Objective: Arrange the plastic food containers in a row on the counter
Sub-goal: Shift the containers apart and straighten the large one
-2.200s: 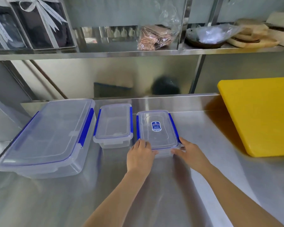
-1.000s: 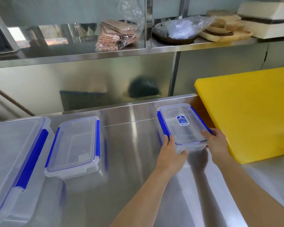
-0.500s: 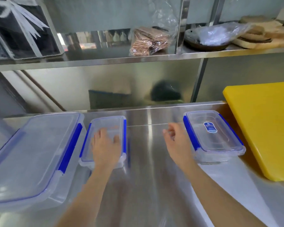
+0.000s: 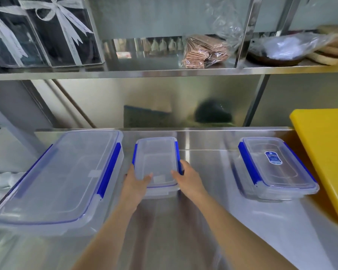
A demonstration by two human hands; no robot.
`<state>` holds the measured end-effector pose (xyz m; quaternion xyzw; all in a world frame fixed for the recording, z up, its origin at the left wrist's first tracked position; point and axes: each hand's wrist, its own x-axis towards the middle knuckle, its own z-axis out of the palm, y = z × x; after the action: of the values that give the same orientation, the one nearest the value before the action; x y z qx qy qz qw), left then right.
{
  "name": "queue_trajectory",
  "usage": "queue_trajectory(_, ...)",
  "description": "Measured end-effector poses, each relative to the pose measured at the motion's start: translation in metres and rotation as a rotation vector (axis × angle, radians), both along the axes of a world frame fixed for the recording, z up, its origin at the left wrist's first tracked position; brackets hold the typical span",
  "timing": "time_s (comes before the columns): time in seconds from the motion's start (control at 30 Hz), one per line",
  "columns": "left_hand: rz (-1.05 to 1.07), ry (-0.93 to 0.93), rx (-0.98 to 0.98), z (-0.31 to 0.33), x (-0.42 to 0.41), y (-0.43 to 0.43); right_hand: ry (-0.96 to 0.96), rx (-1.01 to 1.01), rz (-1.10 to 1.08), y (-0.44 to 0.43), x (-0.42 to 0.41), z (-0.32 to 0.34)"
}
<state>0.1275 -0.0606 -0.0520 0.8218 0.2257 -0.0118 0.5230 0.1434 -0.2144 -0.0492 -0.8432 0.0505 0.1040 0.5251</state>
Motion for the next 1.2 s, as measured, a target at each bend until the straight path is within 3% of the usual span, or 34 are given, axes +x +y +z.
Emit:
queue_trajectory(0.3,-0.132,0.045,0.035,0.003,0.001,-0.083,-0.051,0.034,-0.180,-0.073,-0.006,-0.006)
queue_trajectory(0.67,-0.189,0.029,0.070,-0.005,0.005,-0.096,-0.106,0.008,-0.180,-0.095,-0.015,-0.005)
queue_trajectory(0.83,-0.233,0.019,0.136,0.005,0.001,-0.091,-0.075,-0.221,-0.167,-0.096,-0.009,-0.012)
queue_trajectory(0.97,-0.185,-0.200,0.248,0.043,-0.002,-0.062,-0.283,-0.513,-0.283,-0.082,-0.012,0.015)
queue_trajectory(1.03,-0.096,-0.315,0.342,0.065,-0.001,-0.022,-0.347,-0.474,-0.209,-0.053,-0.014,0.035)
queue_trajectory(1.1,0.019,-0.378,0.408,0.076,0.004,0.032,-0.328,-0.295,-0.111,-0.015,-0.016,0.045)
queue_trajectory(1.2,0.191,-0.256,0.536,0.078,0.000,0.115,-0.196,-0.114,0.055,0.049,-0.024,0.047)
